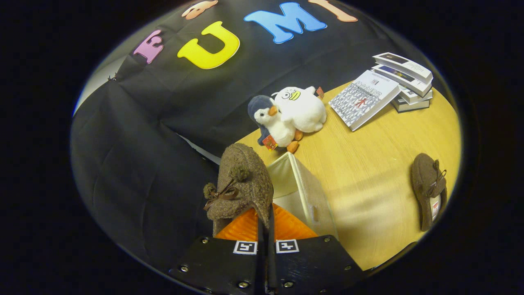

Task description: Open the storage box then place both shoes into the box .Put the left shoe in first, then the right shoe, with the right side of both shoes facing outward in a uniform manner.

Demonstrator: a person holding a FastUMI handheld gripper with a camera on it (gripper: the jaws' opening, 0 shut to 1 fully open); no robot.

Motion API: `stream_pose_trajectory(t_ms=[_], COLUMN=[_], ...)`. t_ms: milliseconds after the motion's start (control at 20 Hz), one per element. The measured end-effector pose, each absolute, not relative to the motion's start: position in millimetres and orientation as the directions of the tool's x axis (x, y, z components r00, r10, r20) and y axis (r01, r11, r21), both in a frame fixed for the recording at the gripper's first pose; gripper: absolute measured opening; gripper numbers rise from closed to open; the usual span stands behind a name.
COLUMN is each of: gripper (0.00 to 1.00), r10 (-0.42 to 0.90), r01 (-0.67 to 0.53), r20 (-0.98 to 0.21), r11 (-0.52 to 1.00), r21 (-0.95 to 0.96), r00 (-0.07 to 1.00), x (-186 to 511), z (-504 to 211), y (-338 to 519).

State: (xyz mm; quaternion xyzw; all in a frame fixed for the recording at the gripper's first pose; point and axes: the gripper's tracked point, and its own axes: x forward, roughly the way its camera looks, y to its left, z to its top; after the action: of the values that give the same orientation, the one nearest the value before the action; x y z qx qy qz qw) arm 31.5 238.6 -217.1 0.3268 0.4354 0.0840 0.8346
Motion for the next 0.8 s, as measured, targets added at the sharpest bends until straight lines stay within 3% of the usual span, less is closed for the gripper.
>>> stream_pose_trajectory(t_ms=[800], gripper=[0.03], r10=[0.409], r01=[0.185], r20=[-0.759], r11=[0.809], r21=[0.558], r00=[0.506], x=[9.2], z=[-280.3], y=[299.3])
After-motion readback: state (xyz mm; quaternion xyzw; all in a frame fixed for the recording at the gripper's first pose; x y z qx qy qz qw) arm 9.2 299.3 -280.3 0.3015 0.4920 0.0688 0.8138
